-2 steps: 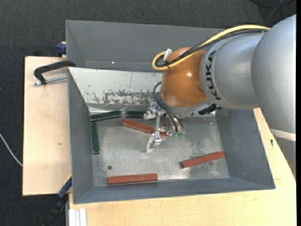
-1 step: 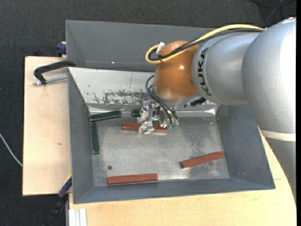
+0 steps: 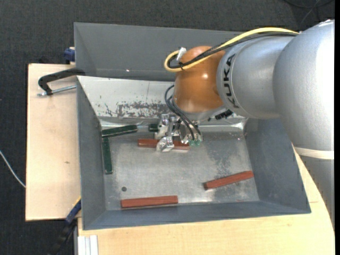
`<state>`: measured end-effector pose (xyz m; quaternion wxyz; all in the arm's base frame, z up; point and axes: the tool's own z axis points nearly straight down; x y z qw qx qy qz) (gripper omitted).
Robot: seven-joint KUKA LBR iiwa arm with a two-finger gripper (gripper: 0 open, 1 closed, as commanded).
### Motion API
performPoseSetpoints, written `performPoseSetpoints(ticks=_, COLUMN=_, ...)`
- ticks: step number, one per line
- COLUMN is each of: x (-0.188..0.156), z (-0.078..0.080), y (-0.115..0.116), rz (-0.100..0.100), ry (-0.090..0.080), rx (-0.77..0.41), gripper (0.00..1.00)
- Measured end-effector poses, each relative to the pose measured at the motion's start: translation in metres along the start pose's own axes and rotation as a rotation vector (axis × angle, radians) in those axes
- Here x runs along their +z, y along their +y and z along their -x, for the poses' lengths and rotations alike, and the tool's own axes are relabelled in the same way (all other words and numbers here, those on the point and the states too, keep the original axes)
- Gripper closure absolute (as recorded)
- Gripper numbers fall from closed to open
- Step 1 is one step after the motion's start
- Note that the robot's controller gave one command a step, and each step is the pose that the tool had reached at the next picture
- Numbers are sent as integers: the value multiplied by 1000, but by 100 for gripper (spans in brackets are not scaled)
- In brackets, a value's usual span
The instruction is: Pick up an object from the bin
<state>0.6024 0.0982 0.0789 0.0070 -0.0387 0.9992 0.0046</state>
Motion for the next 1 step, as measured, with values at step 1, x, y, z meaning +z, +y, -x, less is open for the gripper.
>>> performPoseSetpoints(ticks=1, x=-149, z=-16, y=27, rz=-6, ry=6, rx=45, gripper=100)
